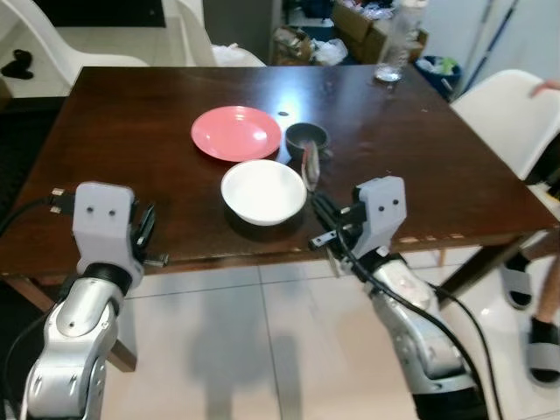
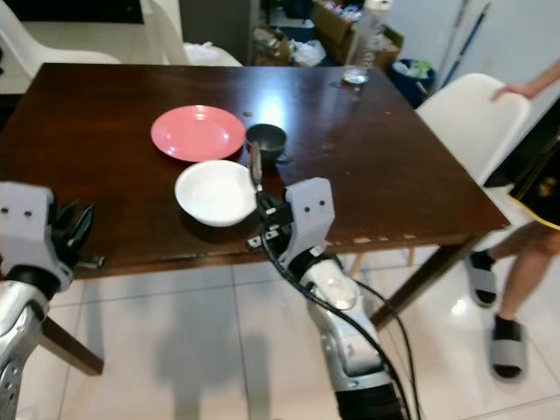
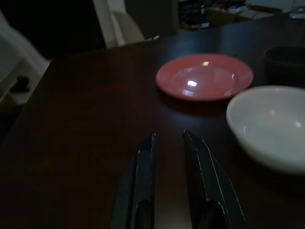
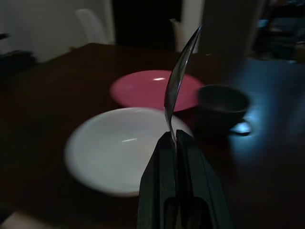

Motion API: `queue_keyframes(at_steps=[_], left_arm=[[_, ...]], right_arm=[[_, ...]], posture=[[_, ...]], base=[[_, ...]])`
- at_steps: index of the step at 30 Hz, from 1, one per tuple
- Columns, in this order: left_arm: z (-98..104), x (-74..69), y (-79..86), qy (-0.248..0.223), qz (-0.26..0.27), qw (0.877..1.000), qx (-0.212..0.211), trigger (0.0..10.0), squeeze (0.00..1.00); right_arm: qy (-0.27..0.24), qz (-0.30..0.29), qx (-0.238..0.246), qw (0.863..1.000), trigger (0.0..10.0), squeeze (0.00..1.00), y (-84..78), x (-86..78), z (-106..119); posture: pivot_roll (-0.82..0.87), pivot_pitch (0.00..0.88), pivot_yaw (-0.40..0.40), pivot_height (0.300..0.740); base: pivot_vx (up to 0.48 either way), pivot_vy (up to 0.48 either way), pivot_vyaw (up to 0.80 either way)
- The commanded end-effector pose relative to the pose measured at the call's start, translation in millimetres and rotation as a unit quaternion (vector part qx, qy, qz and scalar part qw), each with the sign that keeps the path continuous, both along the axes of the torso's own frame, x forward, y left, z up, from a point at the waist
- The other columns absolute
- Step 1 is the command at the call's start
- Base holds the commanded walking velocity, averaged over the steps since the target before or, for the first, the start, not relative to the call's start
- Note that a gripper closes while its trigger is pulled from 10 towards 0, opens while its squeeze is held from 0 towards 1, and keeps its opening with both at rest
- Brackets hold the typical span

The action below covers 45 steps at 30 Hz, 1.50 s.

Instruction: Setting the table

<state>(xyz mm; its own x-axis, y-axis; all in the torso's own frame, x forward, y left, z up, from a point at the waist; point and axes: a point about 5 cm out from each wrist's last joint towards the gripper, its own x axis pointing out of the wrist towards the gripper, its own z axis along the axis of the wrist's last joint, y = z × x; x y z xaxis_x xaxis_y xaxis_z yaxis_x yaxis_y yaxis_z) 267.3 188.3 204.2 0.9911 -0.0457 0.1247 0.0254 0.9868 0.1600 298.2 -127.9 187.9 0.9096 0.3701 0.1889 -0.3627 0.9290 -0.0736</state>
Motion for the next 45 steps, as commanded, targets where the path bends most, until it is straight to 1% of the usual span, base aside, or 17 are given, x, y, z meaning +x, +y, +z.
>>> queue_keyframes(at_steps=[1,2,4,6,9,12,19,25,29,32,34,45], left_arm=[[-4.6,1.0,-5.9,0.015,-0.015,1.0,-0.001,10.0,0.0],[-3.7,1.3,-9.4,0.017,-0.037,0.999,-0.003,10.0,0.0],[-4.8,-0.5,-13.0,0.027,-0.064,0.998,-0.006,10.0,0.0],[-5.5,-3.9,-15.3,0.031,-0.087,0.996,-0.002,10.0,0.0],[-6.5,-6.9,-17.9,0.04,-0.103,0.994,-0.005,10.0,0.0],[-6.2,-5.6,-19.4,0.035,-0.098,0.995,0.0,10.0,0.0],[-6.5,-2.9,-24.2,0.032,-0.097,0.995,-0.004,10.0,0.0],[-8.3,-1.6,-31.2,0.036,-0.112,0.993,-0.018,10.0,0.0],[-6.8,1.2,-34.4,0.033,-0.115,0.993,-0.009,10.0,0.0],[-5.9,2.6,-34.9,0.029,-0.114,0.993,-0.013,10.0,0.0],[-6.0,3.9,-34.7,0.028,-0.109,0.994,-0.013,10.0,0.0],[-9.9,6.5,-36.8,0.034,-0.101,0.994,-0.019,10.0,0.0]], right_arm=[[0.002,-0.024,-0.002,1.0,10.0,0.0,-9.8,-1.4,0.5],[0.001,-0.043,-0.005,0.999,10.0,0.0,-17.8,-4.2,1.0],[0.001,-0.055,-0.003,0.998,10.0,0.0,-22.8,-6.4,0.6],[0.003,-0.062,-0.001,0.998,10.0,0.0,-24.8,-7.4,-0.3],[0.006,-0.063,0.007,0.998,10.0,0.0,-24.7,-7.7,-1.6],[0.007,-0.061,0.009,0.998,10.0,0.0,-22.8,-7.0,-2.2],[0.006,-0.059,0.014,0.998,10.0,0.0,-20.6,-5.4,0.3],[0.007,-0.062,0.016,0.998,10.0,0.0,-21.4,-7.1,2.4],[0.008,-0.062,0.018,0.998,10.0,0.0,-20.0,-7.6,2.2],[0.009,-0.062,0.019,0.998,10.0,0.0,-18.8,-7.9,1.8],[0.009,-0.061,0.019,0.998,10.0,0.0,-18.3,-8.0,1.5],[0.013,-0.063,0.021,0.998,10.0,0.0,-17.7,-8.3,0.7]], posture=[[0.02,0.058,0.045,0.74],[0.02,0.06,0.051,0.74],[0.01,0.062,0.06,0.74],[0.01,0.064,0.063,0.74],[0.01,0.064,0.064,0.74],[0.01,0.064,0.062,0.74],[0.01,0.067,0.058,0.74],[0.0,0.072,0.058,0.74],[0.0,0.075,0.06,0.74],[0.0,0.076,0.061,0.74],[0.0,0.076,0.061,0.74],[0.0,0.078,0.064,0.74]], base=[[0.439,0.0,0.0],[0.371,0.0,0.0],[0.176,0.0,0.0],[0.0,0.0,0.0],[0.0,0.0,0.0],[0.0,0.0,0.0],[0.0,0.0,0.0],[0.0,0.0,0.0],[0.0,0.0,0.0],[0.0,0.0,0.0],[0.0,-0.281,0.0],[0.296,-0.35,0.0]])
